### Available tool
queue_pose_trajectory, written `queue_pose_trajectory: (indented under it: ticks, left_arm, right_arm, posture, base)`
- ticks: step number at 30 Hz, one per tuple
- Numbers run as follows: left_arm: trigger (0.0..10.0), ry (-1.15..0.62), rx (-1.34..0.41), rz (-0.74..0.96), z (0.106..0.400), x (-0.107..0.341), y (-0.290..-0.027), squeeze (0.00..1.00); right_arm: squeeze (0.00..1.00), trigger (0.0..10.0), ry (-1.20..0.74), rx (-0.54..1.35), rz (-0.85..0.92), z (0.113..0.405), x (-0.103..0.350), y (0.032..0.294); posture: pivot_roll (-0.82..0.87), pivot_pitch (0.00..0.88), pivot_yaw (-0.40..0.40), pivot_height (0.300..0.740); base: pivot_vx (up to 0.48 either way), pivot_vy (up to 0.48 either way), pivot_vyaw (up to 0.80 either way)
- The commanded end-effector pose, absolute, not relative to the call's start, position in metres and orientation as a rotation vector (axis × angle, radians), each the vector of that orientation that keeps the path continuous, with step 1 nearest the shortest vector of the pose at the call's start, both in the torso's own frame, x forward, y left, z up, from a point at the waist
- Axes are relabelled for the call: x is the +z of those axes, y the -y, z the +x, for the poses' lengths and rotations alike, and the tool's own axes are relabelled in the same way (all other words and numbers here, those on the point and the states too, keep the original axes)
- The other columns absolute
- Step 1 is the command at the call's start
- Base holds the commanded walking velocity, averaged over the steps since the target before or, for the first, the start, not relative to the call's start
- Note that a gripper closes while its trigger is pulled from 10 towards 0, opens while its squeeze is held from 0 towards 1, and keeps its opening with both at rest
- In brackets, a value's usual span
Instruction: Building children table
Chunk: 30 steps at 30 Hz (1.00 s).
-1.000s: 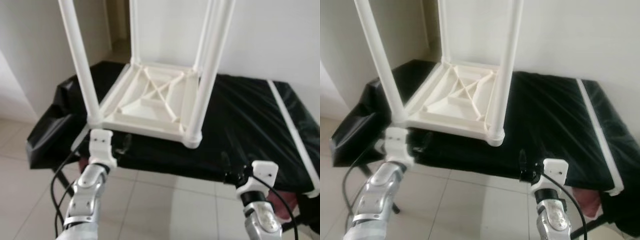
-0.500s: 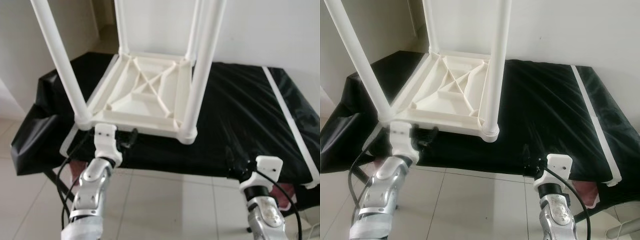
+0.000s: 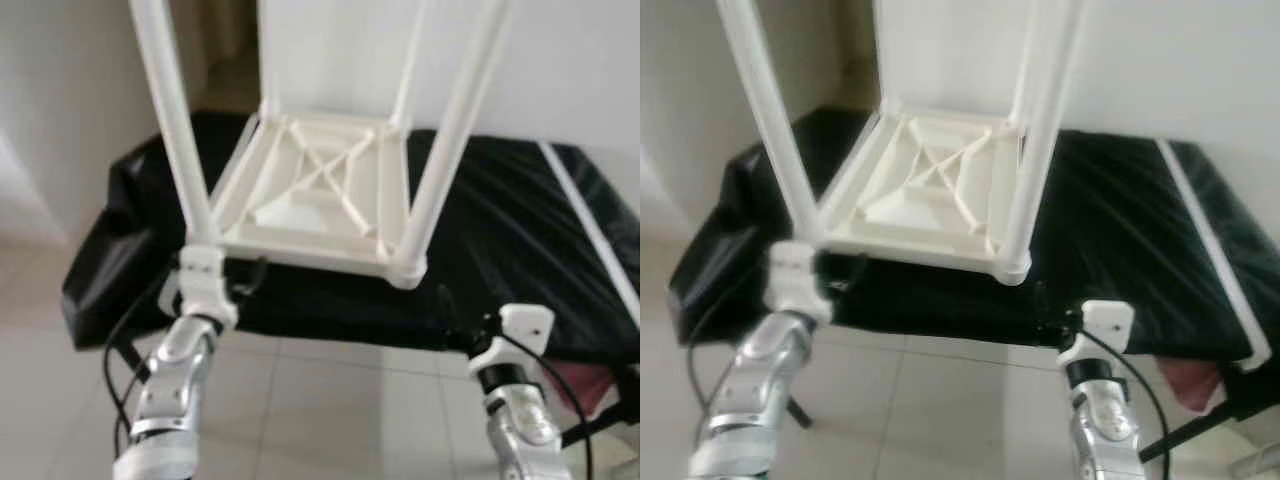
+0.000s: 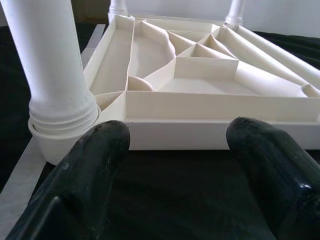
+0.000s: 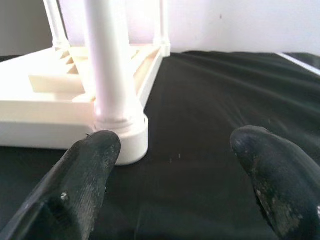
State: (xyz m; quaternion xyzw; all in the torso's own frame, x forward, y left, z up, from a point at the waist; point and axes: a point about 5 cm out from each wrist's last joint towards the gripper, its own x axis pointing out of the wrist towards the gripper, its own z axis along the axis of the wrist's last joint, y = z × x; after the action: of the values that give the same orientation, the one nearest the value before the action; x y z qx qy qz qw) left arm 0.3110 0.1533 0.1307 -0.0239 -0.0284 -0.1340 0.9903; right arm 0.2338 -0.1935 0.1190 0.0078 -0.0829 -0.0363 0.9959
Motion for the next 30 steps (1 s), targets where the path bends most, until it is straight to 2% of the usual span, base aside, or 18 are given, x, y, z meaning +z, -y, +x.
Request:
queue_pose_trajectory:
  ticks: [1,9,12,16,17,18,23,24,27,28,30]
  left_arm:
    - [10.0,0.057,-0.292,-0.013,0.312,0.13,-0.146,0.0]
    - [10.0,0.075,-0.31,0.044,0.312,0.132,-0.139,0.0]
    - [10.0,0.095,-0.402,0.071,0.311,0.137,-0.128,0.0]
    - [10.0,0.094,-0.43,0.071,0.311,0.137,-0.125,0.0]
    - [10.0,0.097,-0.546,0.111,0.311,0.14,-0.113,0.0]
    - [10.0,0.09,-0.591,0.122,0.311,0.139,-0.109,0.0]
    - [10.0,0.064,-0.679,0.107,0.308,0.138,-0.1,0.0]
    - [10.0,0.053,-0.735,0.088,0.304,0.138,-0.094,0.0]
    - [10.0,0.047,-0.774,0.076,0.301,0.138,-0.09,0.0]
    - [10.0,0.043,-0.82,0.077,0.297,0.139,-0.086,0.0]
    - [10.0,0.03,-0.858,0.08,0.295,0.138,-0.083,0.0]
  right_arm:
    - [0.0,10.0,0.15,-0.09,0.008,0.232,0.115,0.198]
    - [0.0,10.0,0.15,-0.119,0.003,0.231,0.113,0.202]
    - [0.0,10.0,0.15,-0.167,0.009,0.233,0.114,0.211]
    - [0.0,10.0,0.151,-0.176,0.007,0.234,0.115,0.213]
    - [0.44,10.0,0.147,-0.191,0.039,0.236,0.116,0.218]
    - [1.0,10.0,0.155,-0.195,0.035,0.238,0.117,0.221]
    - [1.0,10.0,0.172,-0.217,0.003,0.245,0.122,0.226]
    - [0.66,10.0,0.175,-0.222,-0.011,0.25,0.124,0.227]
    - [0.66,10.0,0.177,-0.224,-0.021,0.254,0.124,0.228]
    - [0.0,10.0,0.176,-0.224,-0.019,0.258,0.125,0.228]
    - [0.0,10.0,0.178,-0.225,-0.016,0.263,0.127,0.229]
  posture:
    - [-0.02,0.0,-0.016,0.74]
    - [-0.02,0.0,-0.014,0.74]
    - [-0.03,0.0,-0.018,0.74]
    - [-0.03,0.0,-0.022,0.74]
    - [-0.02,0.0,-0.033,0.74]
    - [-0.02,0.0,-0.036,0.74]
    - [-0.02,0.0,-0.031,0.74]
    - [-0.02,0.0,-0.026,0.74]
    - [-0.02,0.0,-0.026,0.74]
    - [-0.02,0.0,-0.022,0.74]
    - [-0.02,0.0,-0.013,0.74]
  base:
    - [0.0,0.0,0.0]
    - [0.0,0.0,0.0]
    - [0.0,0.0,0.0]
    - [0.0,0.0,0.0]
    - [0.0,0.0,0.0]
    - [0.0,0.0,0.0]
    - [0.0,0.0,0.0]
    - [0.0,0.0,0.0]
    - [0.0,0.0,0.0]
    - [0.0,0.0,0.0]
    - [0.0,0.0,0.0]
